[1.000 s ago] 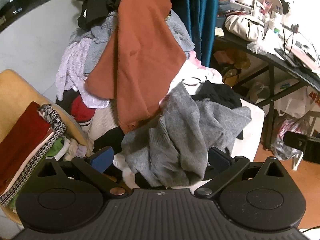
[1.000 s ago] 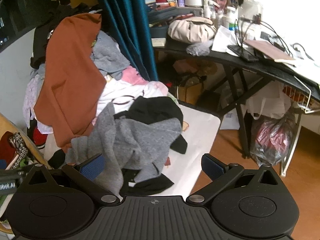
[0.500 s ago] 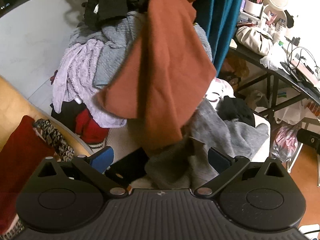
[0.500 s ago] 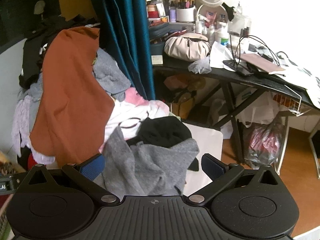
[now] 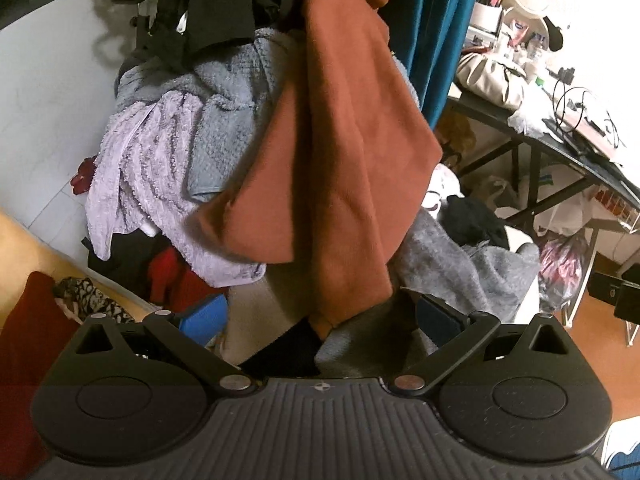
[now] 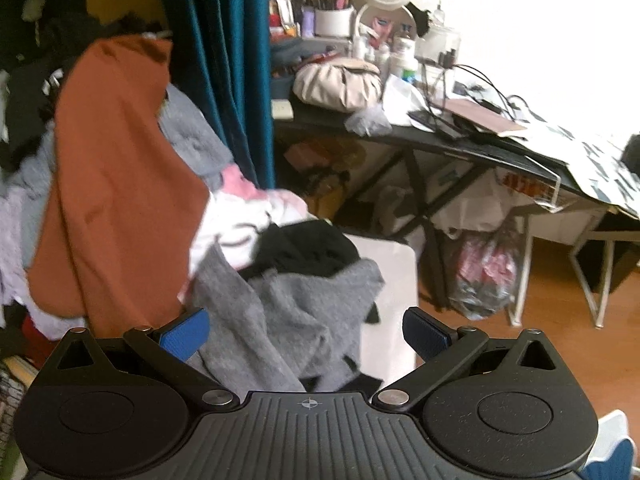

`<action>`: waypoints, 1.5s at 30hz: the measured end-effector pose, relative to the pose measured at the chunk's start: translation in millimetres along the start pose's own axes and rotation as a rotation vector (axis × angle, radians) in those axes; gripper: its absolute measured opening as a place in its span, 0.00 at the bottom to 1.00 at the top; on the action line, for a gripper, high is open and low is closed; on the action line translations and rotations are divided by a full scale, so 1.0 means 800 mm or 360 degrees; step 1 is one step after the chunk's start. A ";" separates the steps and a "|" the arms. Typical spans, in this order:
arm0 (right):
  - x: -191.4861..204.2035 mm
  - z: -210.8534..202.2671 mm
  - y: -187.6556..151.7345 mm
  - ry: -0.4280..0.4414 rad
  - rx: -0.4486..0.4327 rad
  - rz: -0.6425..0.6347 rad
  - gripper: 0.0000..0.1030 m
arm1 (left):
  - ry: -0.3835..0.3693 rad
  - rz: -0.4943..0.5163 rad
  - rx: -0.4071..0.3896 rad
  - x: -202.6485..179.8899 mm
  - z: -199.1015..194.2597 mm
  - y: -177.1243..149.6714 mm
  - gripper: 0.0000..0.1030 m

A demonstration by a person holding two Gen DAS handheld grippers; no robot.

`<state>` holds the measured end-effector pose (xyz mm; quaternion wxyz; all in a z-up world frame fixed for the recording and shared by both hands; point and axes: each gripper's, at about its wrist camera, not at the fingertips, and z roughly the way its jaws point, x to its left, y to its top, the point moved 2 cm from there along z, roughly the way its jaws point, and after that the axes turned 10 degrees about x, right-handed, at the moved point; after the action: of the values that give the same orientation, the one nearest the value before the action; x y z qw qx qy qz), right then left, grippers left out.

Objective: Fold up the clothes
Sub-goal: 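Move the left tool toward the rust-orange garment hanging on the pile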

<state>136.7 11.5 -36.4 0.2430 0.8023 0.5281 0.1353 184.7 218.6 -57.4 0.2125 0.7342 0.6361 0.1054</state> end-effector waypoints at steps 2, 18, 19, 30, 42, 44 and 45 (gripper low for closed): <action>0.001 0.002 -0.005 0.0039 -0.0002 0.0034 0.99 | -0.0026 -0.0015 0.0007 0.008 0.002 0.001 0.99; 0.005 0.019 -0.025 0.0105 0.0004 0.0113 0.99 | -0.0095 -0.0095 0.0018 0.044 0.012 0.004 0.99; 0.004 0.021 -0.025 0.0105 0.0018 0.0115 0.99 | -0.0108 -0.0097 0.0028 0.043 0.013 0.003 0.99; 0.001 0.034 -0.028 0.0187 0.0148 0.0179 0.99 | -0.0240 -0.0163 0.0118 0.048 0.022 -0.012 0.99; 0.010 0.026 -0.024 0.0133 0.0113 0.0133 0.99 | -0.0291 -0.0178 0.0082 0.055 0.016 -0.007 0.99; 0.008 0.026 -0.024 0.0124 0.0116 0.0133 0.99 | -0.0280 -0.0178 0.0076 0.057 0.015 -0.006 0.99; 0.008 0.026 -0.024 0.0120 0.0117 0.0134 0.98 | -0.0274 -0.0178 0.0074 0.057 0.016 -0.006 0.99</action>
<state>134.1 18.3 -64.8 0.1875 0.8265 0.5074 0.1560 193.6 261.7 -75.8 0.2549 0.7085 0.6579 0.0150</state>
